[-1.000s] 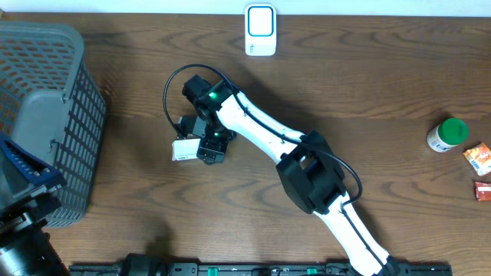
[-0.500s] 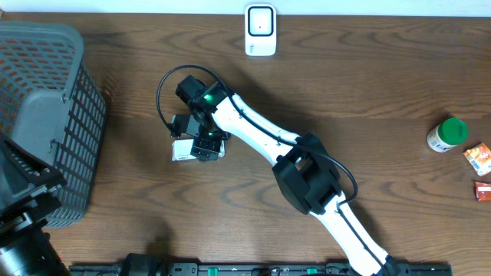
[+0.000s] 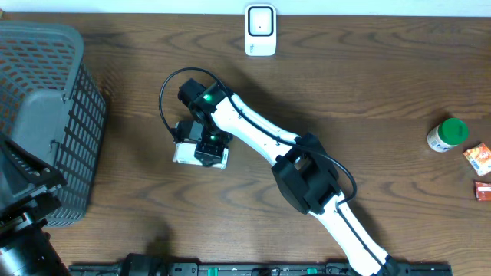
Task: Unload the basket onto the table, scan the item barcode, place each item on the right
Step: 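Grasp the white-and-green box with the right gripper and lift it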
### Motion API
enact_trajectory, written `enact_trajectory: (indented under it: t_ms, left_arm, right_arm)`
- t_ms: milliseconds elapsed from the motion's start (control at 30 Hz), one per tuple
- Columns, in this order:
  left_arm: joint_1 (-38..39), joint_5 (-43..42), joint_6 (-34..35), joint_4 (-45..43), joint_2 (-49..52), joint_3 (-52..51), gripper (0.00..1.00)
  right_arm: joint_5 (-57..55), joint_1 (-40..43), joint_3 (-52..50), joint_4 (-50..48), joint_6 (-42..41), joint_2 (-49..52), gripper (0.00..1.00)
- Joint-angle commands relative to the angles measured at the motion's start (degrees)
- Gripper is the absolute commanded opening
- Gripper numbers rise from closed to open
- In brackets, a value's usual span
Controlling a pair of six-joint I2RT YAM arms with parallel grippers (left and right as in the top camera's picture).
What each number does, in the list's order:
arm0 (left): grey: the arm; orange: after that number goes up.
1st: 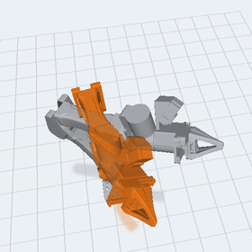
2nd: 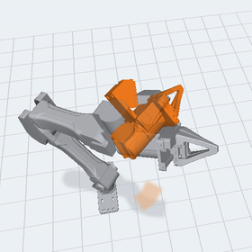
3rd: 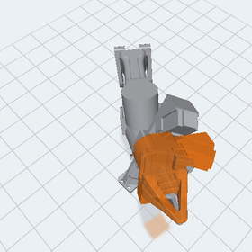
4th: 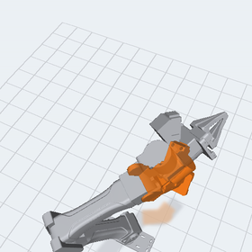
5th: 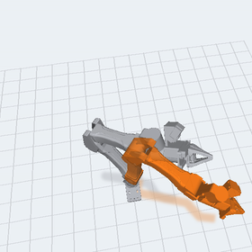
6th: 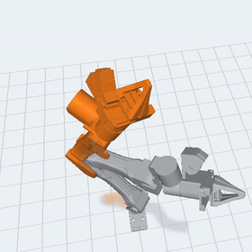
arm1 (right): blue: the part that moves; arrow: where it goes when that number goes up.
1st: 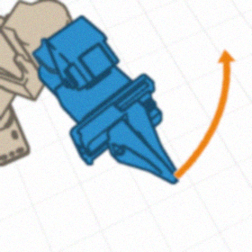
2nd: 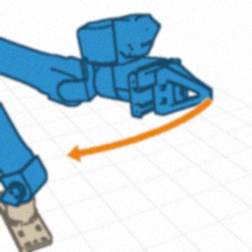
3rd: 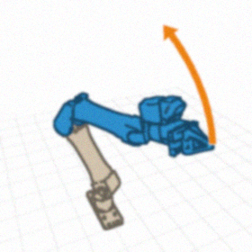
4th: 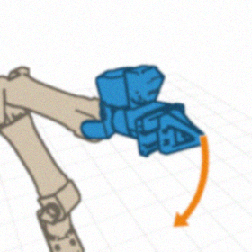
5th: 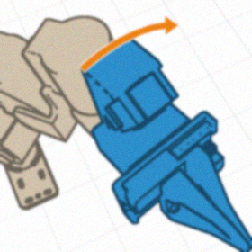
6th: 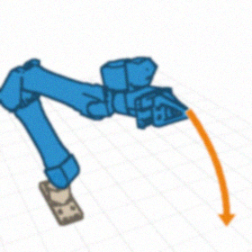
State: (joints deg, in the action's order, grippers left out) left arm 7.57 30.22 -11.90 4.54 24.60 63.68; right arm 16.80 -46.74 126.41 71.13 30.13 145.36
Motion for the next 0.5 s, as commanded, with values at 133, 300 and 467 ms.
enact_trajectory:
  t_ms: [133, 300, 467]
  left_arm:
    - [-0.28, 0.48, -0.5, -0.22, -0.15, 0.68, 0.95]
    - [-0.28, 0.48, -0.5, -0.22, -0.15, 0.68, 0.95]
    - [-0.28, 0.48, -0.5, -0.2, -0.15, 0.68, 0.95]
  right_arm:
    - [-3.21, -2.1, -3.65, -3.21, -3.82, 7.58, 0.75]
    - [-3.37, -2.64, -5.44, -6.27, -4.66, 7.61, 0.69]
    - [-7.19, -2.78, -7.98, -5.92, -6.56, 7.61, 0.64]
